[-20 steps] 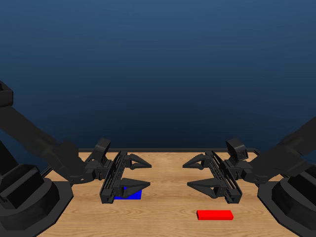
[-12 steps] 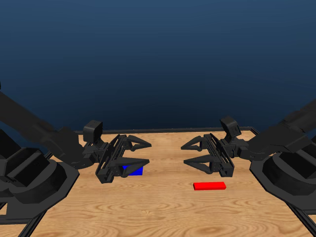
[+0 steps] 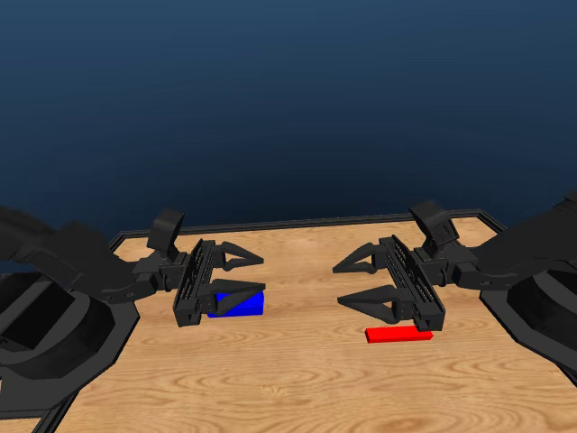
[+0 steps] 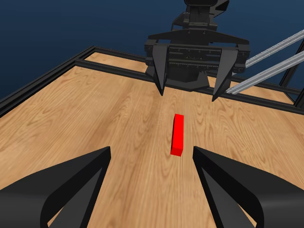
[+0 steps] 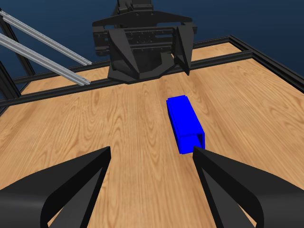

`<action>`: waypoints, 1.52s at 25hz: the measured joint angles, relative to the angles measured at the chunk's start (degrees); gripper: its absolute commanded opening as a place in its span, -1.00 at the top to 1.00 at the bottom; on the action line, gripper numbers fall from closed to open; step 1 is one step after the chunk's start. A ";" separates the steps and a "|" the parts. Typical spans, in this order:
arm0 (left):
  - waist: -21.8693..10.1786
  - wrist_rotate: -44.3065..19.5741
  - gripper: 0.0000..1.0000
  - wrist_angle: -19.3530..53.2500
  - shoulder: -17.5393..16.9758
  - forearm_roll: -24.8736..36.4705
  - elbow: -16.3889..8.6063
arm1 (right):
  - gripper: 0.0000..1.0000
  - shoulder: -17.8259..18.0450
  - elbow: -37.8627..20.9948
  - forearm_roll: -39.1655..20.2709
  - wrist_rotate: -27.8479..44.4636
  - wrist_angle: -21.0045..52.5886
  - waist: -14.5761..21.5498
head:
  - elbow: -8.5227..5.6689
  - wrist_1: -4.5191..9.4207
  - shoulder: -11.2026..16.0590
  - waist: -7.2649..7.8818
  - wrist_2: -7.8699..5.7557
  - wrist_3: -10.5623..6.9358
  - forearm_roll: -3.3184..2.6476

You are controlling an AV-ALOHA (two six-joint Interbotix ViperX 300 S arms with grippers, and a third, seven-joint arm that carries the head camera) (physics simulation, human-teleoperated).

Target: Insert peg into socket

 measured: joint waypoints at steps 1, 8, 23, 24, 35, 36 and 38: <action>0.52 0.28 -1.00 2.71 -0.48 -0.30 0.27 | -1.00 0.59 -0.29 -0.28 0.11 0.00 -0.22 | -0.65 -0.49 1.40 -0.10 0.32 0.37 0.07; 4.06 0.58 -1.00 19.80 -1.93 0.36 0.95 | -1.00 2.31 -0.75 -2.46 0.93 -0.95 -2.06 | -5.78 -3.35 10.38 -1.21 3.24 3.86 0.72; 7.27 -0.98 -1.00 33.77 6.13 5.15 -4.35 | -1.00 -1.67 4.43 -1.89 0.93 -2.43 -2.25 | -11.12 -3.02 17.66 -4.25 5.77 4.76 0.88; 7.54 -1.15 -1.00 34.17 6.89 5.42 -4.46 | -1.00 -1.89 4.71 -1.73 1.01 -2.59 -2.14 | -11.18 -2.94 17.74 -4.30 5.69 4.64 0.85; 7.65 -4.08 1.00 35.06 7.65 6.58 -2.46 | -1.00 -1.87 7.88 1.55 3.66 0.59 1.87 | -10.37 -2.32 16.65 -3.70 4.05 2.69 0.44; 7.22 -4.32 1.00 35.48 6.95 6.33 -2.03 | -1.00 -1.74 8.09 2.00 3.82 1.60 2.32 | -10.00 -2.27 16.12 -3.64 3.80 2.44 0.38; 6.04 -4.71 1.00 36.58 4.95 5.72 -1.59 | -1.00 -1.22 8.52 3.48 3.97 4.36 2.79 | -9.00 -2.15 14.68 -3.57 3.16 1.86 0.18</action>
